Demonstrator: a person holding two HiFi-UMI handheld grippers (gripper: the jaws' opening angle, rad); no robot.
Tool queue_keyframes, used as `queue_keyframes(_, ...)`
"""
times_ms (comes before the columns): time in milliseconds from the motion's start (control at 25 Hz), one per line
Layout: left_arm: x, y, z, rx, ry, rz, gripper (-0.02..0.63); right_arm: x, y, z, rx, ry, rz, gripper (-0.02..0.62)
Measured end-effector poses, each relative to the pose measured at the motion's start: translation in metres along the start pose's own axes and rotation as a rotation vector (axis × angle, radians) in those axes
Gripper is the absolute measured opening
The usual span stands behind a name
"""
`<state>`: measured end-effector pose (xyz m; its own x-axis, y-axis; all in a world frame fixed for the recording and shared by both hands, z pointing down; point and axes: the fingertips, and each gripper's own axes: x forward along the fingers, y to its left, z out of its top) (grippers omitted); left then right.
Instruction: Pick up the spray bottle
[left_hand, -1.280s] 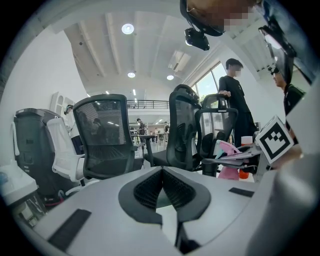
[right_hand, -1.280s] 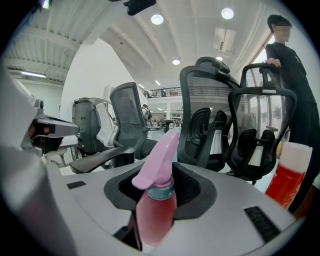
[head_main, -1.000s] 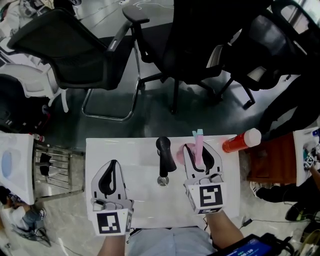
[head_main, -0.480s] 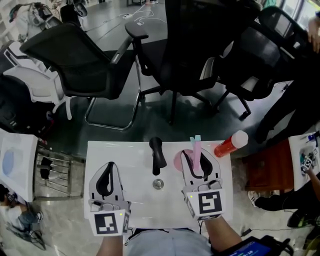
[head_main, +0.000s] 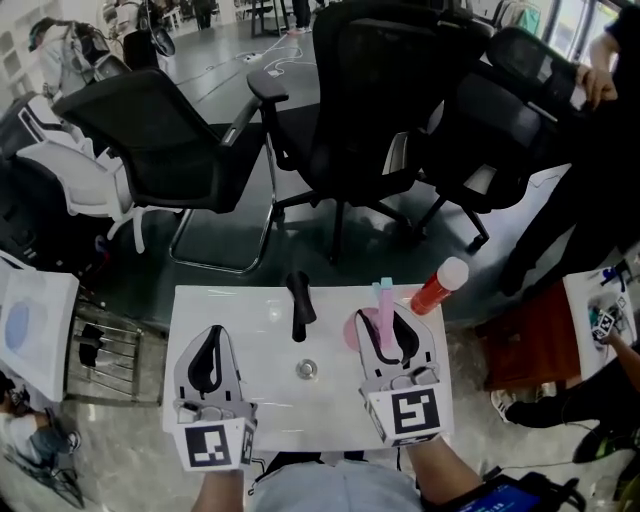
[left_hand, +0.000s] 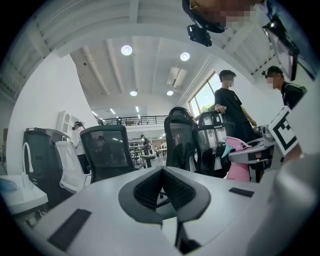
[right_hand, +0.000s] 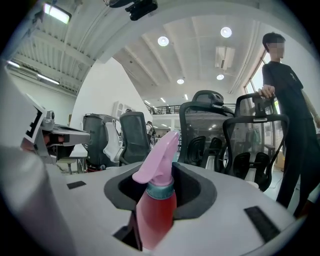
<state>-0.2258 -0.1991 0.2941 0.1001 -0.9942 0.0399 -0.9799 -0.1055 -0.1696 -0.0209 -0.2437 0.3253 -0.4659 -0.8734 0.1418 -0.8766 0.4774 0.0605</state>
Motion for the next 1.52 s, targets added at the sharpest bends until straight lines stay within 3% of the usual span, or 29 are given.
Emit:
queue_keyframes(480,-0.018,-0.028,0.020,0.009,-0.041,-0.018,0.015,-0.029,-0.006,0.008,-0.011,-0.031,0.000,0.150)
queue_keyframes(1520,-0.023,-0.039,0.028,0.026,-0.056,-0.011,0.016,-0.035,-0.012,0.016,-0.028,-0.092,0.003,0.147)
